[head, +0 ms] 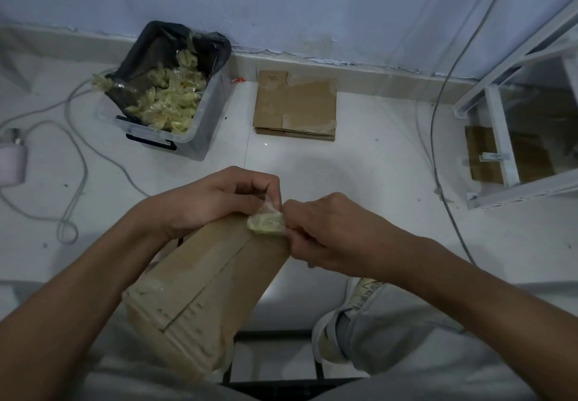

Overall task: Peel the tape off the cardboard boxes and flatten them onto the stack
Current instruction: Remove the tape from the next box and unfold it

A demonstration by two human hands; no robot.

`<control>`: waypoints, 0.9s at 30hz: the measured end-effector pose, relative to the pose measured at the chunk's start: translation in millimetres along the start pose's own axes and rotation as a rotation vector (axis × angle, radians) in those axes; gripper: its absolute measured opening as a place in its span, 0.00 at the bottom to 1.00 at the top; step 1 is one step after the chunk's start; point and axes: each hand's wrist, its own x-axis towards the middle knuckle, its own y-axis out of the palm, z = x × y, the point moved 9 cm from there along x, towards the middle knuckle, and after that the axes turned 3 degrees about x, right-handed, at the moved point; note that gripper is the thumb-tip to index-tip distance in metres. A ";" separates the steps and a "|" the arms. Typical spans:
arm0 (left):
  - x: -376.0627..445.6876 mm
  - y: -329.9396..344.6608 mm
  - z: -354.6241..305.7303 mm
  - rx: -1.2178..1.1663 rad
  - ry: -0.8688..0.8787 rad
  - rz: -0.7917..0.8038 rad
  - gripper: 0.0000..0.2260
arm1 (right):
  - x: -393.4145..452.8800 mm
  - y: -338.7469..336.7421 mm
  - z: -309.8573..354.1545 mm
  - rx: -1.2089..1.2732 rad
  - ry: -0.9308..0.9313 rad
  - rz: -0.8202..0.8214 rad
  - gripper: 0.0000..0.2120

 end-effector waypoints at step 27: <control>-0.8 -15.8 26.9 -0.620 -0.027 -0.523 0.03 | -23.0 -32.0 -52.8 0.096 0.484 -0.396 0.04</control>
